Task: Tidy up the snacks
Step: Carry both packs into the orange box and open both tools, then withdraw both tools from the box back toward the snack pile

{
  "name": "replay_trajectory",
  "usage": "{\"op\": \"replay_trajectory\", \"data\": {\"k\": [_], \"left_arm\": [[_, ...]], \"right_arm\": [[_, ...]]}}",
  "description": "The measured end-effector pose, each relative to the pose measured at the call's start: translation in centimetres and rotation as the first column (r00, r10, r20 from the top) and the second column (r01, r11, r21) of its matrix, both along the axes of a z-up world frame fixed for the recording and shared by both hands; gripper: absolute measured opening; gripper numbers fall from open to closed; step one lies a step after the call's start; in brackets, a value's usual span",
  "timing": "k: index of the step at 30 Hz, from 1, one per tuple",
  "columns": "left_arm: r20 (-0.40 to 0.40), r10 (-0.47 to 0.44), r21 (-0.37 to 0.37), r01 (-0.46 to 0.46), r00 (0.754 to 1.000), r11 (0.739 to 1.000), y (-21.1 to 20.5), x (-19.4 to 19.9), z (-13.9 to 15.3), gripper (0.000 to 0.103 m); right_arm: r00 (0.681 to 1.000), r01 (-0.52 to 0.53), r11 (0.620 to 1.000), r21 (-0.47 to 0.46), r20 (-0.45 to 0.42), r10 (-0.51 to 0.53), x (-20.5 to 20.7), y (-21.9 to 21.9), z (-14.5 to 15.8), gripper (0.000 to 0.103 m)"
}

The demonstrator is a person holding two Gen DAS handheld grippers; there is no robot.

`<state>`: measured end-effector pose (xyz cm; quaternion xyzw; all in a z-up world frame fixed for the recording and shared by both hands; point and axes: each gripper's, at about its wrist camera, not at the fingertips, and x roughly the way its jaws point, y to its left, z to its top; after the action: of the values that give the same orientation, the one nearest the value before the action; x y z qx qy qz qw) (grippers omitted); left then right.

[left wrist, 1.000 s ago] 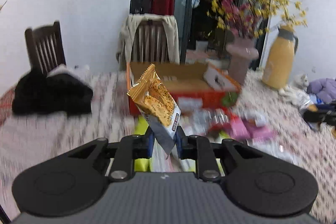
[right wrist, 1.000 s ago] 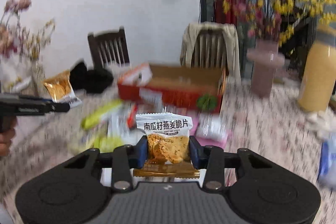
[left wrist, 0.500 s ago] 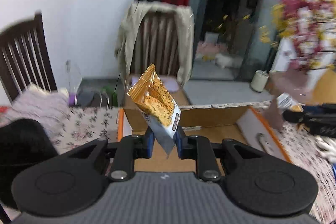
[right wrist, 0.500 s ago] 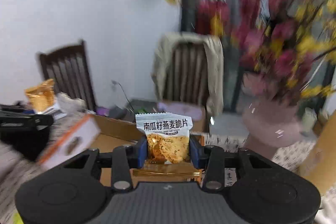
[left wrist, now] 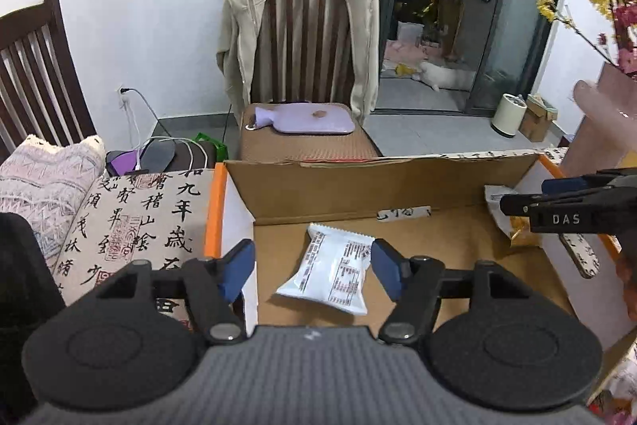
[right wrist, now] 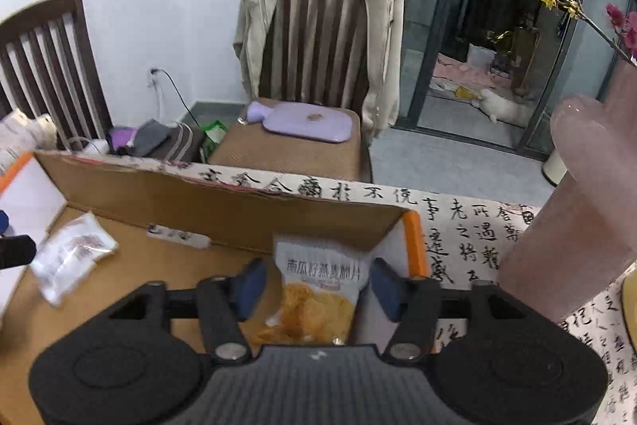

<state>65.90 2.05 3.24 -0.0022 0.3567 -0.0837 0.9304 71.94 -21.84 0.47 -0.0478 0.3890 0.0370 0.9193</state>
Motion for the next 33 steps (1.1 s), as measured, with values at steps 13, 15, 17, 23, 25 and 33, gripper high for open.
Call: {"op": "replay_trajectory", "data": {"k": [13,15,17,23,25,33], "left_arm": [[0.112,0.005,-0.019,-0.003,0.994,1.000,2.2,-8.8,8.2,0.078],[0.137,0.019,-0.008,-0.018,0.990,1.000,2.4,-11.6,9.0,0.080],[0.170,0.040,-0.010,-0.039,0.985,0.999,2.8,-14.4,9.6,0.087],[0.278,0.041,-0.001,-0.042,0.960,0.999,2.9,-24.4,10.6,0.097],[0.336,0.036,0.024,-0.047,0.941,0.999,2.3,-28.0,10.7,0.102],[0.388,0.008,0.022,-0.018,0.922,1.000,-0.4,-39.4,8.0,0.103]], "right_arm": [[0.983,-0.010,0.996,-0.084,0.182,0.025,-10.3,-1.9,9.4,0.089],[0.980,-0.014,0.996,-0.088,0.197,0.031,-12.7,-2.2,9.9,0.091],[0.977,-0.026,0.996,-0.084,0.207,0.043,-15.5,-2.4,10.1,0.092],[0.962,-0.092,0.994,-0.051,0.254,0.102,-24.9,-2.8,11.0,0.096],[0.953,-0.105,0.993,-0.049,0.282,0.114,-28.1,-3.0,11.2,0.097],[0.930,-0.155,0.986,0.064,0.345,0.124,-40.9,-4.6,9.5,0.101]]}}
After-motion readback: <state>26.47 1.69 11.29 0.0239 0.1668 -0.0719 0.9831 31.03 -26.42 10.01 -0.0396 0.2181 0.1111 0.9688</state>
